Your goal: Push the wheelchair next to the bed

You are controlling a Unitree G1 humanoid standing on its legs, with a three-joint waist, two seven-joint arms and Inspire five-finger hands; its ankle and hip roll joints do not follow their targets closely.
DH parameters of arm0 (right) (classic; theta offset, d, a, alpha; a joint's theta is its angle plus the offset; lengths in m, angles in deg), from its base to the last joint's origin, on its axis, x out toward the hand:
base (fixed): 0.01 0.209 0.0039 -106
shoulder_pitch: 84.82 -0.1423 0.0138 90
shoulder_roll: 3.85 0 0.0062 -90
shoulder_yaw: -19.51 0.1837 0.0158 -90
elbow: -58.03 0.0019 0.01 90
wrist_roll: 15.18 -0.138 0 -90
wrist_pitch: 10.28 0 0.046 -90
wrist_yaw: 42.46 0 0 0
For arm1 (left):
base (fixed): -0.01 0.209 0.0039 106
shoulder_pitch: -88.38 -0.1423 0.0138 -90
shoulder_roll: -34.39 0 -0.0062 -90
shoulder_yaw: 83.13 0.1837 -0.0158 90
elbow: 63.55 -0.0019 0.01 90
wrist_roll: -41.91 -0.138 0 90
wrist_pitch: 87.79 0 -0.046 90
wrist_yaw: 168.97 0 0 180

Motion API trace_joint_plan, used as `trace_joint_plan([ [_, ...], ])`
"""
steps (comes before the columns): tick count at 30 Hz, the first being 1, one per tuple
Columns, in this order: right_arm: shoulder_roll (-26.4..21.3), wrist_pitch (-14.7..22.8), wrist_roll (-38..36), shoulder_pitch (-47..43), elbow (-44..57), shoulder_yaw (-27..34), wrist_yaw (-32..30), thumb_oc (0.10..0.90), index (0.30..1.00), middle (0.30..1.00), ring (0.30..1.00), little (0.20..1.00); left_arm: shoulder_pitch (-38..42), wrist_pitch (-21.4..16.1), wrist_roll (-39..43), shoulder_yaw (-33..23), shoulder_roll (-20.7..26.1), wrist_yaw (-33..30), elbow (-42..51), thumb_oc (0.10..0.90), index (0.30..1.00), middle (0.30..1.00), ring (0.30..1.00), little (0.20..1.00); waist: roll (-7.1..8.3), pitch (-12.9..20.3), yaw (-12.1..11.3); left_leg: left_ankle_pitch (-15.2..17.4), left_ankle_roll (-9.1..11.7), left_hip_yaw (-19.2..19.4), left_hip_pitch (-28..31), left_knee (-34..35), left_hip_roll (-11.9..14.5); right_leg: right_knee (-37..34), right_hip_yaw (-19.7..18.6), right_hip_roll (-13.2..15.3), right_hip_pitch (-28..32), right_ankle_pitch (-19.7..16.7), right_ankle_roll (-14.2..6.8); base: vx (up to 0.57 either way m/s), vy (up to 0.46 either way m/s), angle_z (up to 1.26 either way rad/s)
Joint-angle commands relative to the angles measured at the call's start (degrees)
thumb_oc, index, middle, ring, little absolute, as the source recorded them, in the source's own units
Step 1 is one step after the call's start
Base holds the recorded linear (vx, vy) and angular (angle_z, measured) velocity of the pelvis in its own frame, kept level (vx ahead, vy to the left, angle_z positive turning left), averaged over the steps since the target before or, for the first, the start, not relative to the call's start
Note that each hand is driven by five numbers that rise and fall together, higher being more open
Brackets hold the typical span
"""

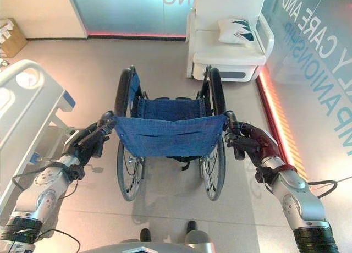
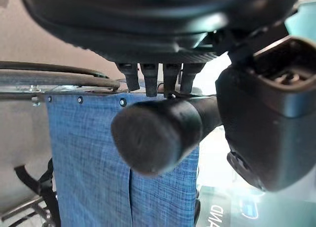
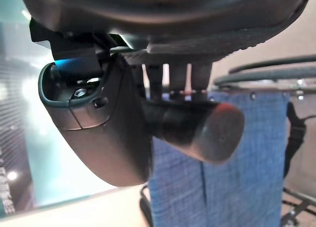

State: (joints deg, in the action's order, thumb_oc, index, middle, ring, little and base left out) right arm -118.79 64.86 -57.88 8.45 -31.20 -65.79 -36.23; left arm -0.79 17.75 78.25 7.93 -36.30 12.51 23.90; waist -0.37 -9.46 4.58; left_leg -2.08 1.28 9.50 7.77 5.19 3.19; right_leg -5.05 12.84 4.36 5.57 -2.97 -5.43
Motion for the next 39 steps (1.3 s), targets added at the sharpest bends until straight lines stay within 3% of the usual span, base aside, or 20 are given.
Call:
trace_joint_plan([
  [1, 2.27, 9.22, -3.95, -8.31, 12.38, -6.57, 8.12, 0.4, 0.3, 0.3, 0.3, 0.3, 5.95, -0.78, -1.65, 1.86, 5.24, 3.48, 7.47, 0.8, 0.9, 0.9, 0.9, 0.9, 0.53, 3.55, -4.25, 2.96, -0.39, 1.04, -1.43, -0.74, -3.95, 4.66, 2.33, -1.03, -0.16, 4.54, -1.47, 0.0, 0.0, 0.0],
  [6, 0.31, 8.49, -5.59, -10.68, 11.68, -7.73, 7.38, 0.4, 0.3, 0.3, 0.3, 0.3, 8.21, 2.51, -7.07, 2.92, 9.47, 3.35, 3.35, 0.8, 0.9, 0.9, 0.9, 0.9, 0.39, 3.53, -3.81, 2.93, -0.4, 1.49, -1.26, -0.72, -3.95, 4.52, 2.04, -1.07, -0.09, 4.48, -1.6, 0.0, 0.0, 0.0],
  [17, -0.77, 7.68, -6.83, -15.83, 8.63, -11.99, 6.61, 0.4, 0.3, 0.3, 0.3, 0.3, 17.51, 7.06, -8.06, 9.06, 13.45, 8.04, -7.73, 0.8, 0.9, 0.9, 0.9, 0.9, -0.24, 3.85, -2.21, 2.88, -0.41, 2.76, -0.84, -0.59, -3.92, 4.13, 1.13, -1.19, 0.02, 4.07, -1.69, 0.0, 0.0, 0.0],
  [28, -0.47, 7.4, -7.02, -18.26, 6.26, -14.58, 6.99, 0.4, 0.3, 0.3, 0.3, 0.3, 26.23, 14.5, -5.13, 16.13, 12.26, 13.81, -15.76, 0.8, 0.9, 0.9, 0.9, 0.9, -0.72, 3.85, -0.26, 3.07, -0.68, 3.5, -0.53, -0.47, -4.13, 3.62, -0.25, -1.4, -0.05, 3.59, -1.88, 0.01, -0.001, -0.02],
  [37, 0.28, 7.52, -6.99, -18.79, 5.45, -15.37, 6.89, 0.4, 0.3, 0.3, 0.3, 0.3, 28.31, 16.13, -4.58, 18.73, 9.77, 14.91, -19.24, 0.8, 0.9, 0.9, 0.9, 0.9, -0.7, 3.83, 0.56, 3.2, -0.96, 3.86, -0.51, -0.51, -4.29, 3.38, -1.33, -1.67, -0.14, 3.44, -1.77, 0.01, -0.005, -0.04],
  [38, 0.57, 7.49, -6.94, -18.72, 5.55, -15.34, 6.74, 0.4, 0.3, 0.3, 0.3, 0.3, 28.53, 16.25, -4.95, 19.19, 9.14, 16.13, -19.31, 0.624, 0.636, 0.636, 0.636, 0.636, -0.67, 3.87, 0.68, 3.22, -1.02, 3.89, -0.54, -0.53, -4.35, 3.31, -1.45, -1.69, -0.17, 3.39, -1.78, 0.0, 0.0, 0.0],
  [39, 0.57, 7.49, -6.94, -18.71, 5.56, -15.33, 6.74, 0.4, 0.3, 0.3, 0.3, 0.3, 28.54, 16.25, -4.97, 19.2, 9.14, 16.15, -19.32, 0.624, 0.636, 0.636, 0.636, 0.636, -0.67, 3.87, 0.66, 3.22, -1.02, 3.9, -0.55, -0.53, -4.35, 3.31, -1.46, -1.69, -0.17, 3.38, -1.78, 0.0, 0.0, 0.0],
])
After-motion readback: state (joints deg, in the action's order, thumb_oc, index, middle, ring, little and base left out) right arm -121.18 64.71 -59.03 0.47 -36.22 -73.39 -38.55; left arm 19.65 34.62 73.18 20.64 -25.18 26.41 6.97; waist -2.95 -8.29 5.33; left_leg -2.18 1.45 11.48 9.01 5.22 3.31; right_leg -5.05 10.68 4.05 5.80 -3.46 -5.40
